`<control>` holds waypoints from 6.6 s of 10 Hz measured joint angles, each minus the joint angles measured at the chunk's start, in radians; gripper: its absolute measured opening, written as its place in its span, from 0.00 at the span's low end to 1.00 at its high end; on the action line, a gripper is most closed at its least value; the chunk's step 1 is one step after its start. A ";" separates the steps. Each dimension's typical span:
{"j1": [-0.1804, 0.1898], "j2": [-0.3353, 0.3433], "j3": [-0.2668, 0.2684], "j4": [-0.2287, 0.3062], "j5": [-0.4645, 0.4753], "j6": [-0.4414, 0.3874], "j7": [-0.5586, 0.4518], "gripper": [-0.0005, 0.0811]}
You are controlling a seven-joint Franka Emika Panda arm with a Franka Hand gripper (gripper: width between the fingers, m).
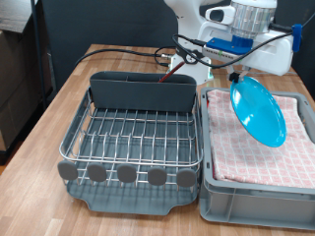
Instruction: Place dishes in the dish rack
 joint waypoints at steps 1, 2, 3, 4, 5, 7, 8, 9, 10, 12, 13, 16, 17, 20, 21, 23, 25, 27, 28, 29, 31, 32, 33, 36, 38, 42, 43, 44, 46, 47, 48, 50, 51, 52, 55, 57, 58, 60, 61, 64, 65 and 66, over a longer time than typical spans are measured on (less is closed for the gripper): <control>-0.001 0.000 0.000 0.002 -0.033 -0.025 0.009 0.03; -0.005 -0.010 0.002 0.017 -0.090 -0.104 0.022 0.03; -0.008 -0.029 0.003 0.042 -0.145 -0.210 0.024 0.03; -0.010 -0.048 0.004 0.070 -0.203 -0.327 0.016 0.03; -0.012 -0.063 0.002 0.093 -0.265 -0.408 -0.014 0.03; -0.032 -0.085 -0.013 0.118 -0.378 -0.475 -0.109 0.03; -0.043 -0.091 -0.028 0.126 -0.425 -0.483 -0.164 0.03; -0.055 -0.095 -0.045 0.136 -0.465 -0.482 -0.227 0.03; -0.062 -0.098 -0.071 0.148 -0.471 -0.462 -0.312 0.03; -0.062 -0.099 -0.085 0.156 -0.470 -0.450 -0.365 0.03; -0.062 -0.096 -0.083 0.156 -0.478 -0.455 -0.352 0.03; -0.082 -0.095 -0.109 0.155 -0.608 -0.472 -0.379 0.03; -0.097 -0.095 -0.129 0.155 -0.667 -0.460 -0.404 0.03; -0.140 -0.093 -0.209 0.160 -0.809 -0.334 -0.517 0.03; -0.151 -0.088 -0.246 0.166 -0.830 -0.250 -0.558 0.03; -0.154 -0.079 -0.261 0.170 -0.834 -0.211 -0.586 0.03; -0.154 -0.075 -0.256 0.172 -0.839 -0.217 -0.576 0.03; -0.154 -0.061 -0.256 0.187 -0.860 -0.217 -0.576 0.03; -0.154 -0.048 -0.256 0.198 -0.875 -0.217 -0.576 0.03; -0.154 -0.031 -0.256 0.207 -0.885 -0.217 -0.576 0.03; -0.155 0.009 -0.265 0.216 -0.887 -0.195 -0.562 0.03; -0.155 0.031 -0.269 0.218 -0.887 -0.181 -0.549 0.03; -0.155 0.054 -0.271 0.218 -0.887 -0.179 -0.545 0.03; -0.155 0.113 -0.271 0.216 -0.884 -0.163 -0.501 0.03; -0.155 0.142 -0.270 0.203 -0.879 -0.132 -0.465 0.03; -0.155 0.177 -0.270 0.163 -0.878 -0.080 -0.398 0.03; -0.155 0.181 -0.270 0.154 -0.878 -0.074 -0.384 0.03; -0.155 0.185 -0.270 0.145 -0.878 -0.069 -0.369 0.03; -0.154 0.192 -0.269 0.129 -0.879 -0.054 -0.344 0.03; -0.154 0.194 -0.269 0.121 -0.879 -0.046 -0.336 0.03; -0.154 0.196 -0.269 0.114 -0.879 -0.037 -0.330 0.03; -0.154 0.204 -0.269 0.111 -0.879 -0.027 -0.326 0.03; -0.155 0.207 -0.269 0.110 -0.879 -0.023 -0.325 0.03; -0.155 0.209 -0.269 0.110 -0.879 -0.019 -0.323 0.03; -0.155 0.209 -0.270 0.114 -0.881 -0.017 -0.320 0.19; -0.157 0.208 -0.273 0.125 -0.874 0.005 -0.330 0.41; -0.159 0.205 -0.276 0.132 -0.851 0.025 -0.352 0.64; -0.160 0.186 -0.286 0.151 -0.780 0.050 -0.422 0.88; -0.160 0.172 -0.289 0.161 -0.733 0.054 -0.466 0.88; -0.161 0.122 -0.298 0.192 -0.585 0.041 -0.617 0.98; -0.161 0.106 -0.299 0.203 -0.545 0.023 -0.668 0.98; -0.161 0.091 -0.299 0.216 -0.502 0.002 -0.723 0.99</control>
